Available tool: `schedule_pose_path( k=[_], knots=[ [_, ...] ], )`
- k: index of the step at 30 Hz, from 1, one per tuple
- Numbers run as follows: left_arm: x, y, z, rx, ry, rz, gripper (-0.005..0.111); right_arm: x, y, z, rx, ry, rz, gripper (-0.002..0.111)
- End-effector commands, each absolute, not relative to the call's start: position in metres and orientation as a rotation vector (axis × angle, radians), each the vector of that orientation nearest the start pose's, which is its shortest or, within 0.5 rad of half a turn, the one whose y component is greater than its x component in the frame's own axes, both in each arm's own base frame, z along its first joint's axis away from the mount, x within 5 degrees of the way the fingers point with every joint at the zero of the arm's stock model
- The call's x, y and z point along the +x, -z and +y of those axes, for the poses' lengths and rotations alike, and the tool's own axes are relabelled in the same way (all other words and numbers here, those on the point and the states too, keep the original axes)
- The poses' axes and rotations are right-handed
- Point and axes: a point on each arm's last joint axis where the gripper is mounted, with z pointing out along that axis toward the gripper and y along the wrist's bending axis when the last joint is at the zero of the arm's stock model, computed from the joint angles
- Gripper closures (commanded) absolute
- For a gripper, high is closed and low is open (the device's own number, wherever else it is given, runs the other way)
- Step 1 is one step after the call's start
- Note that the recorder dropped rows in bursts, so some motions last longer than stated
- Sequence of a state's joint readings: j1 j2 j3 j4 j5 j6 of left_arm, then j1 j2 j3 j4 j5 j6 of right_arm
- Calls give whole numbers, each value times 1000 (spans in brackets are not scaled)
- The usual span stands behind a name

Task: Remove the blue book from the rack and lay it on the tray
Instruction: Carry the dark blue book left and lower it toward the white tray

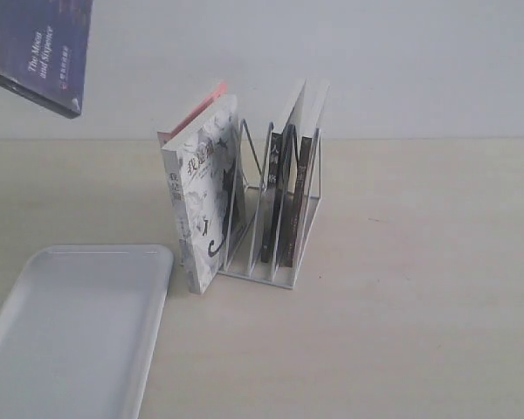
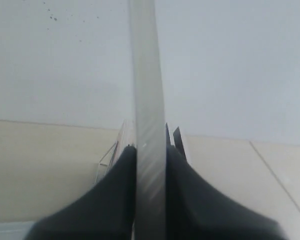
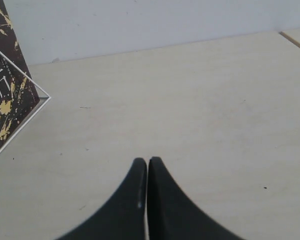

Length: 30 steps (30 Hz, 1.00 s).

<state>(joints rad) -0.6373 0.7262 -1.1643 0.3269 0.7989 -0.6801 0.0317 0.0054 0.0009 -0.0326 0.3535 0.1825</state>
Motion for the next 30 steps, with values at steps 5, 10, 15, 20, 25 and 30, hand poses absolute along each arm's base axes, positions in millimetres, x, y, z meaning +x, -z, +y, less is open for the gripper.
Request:
schedule_pose_path(
  k=[5, 10, 15, 20, 25, 30],
  knots=[
    [78, -411, -14, -309, 633, 1677, 102, 53, -182, 0, 114, -112, 1832, 108],
    [83, -355, -14, -487, 754, 1629, 102, 53, -182, 0, 114, -112, 1832, 108],
    [90, -301, -14, -632, 790, 1619, 102, 53, -182, 0, 114, -112, 1832, 108],
    [91, -266, -14, -670, 725, 1711, 102, 53, -182, 0, 114, -112, 1832, 108],
    [90, -249, -13, -670, 684, 1754, 102, 53, -182, 0, 114, -112, 1832, 108],
    [90, -242, -10, -664, 623, 1762, 102, 53, -182, 0, 114, -112, 1832, 108]
  ],
)
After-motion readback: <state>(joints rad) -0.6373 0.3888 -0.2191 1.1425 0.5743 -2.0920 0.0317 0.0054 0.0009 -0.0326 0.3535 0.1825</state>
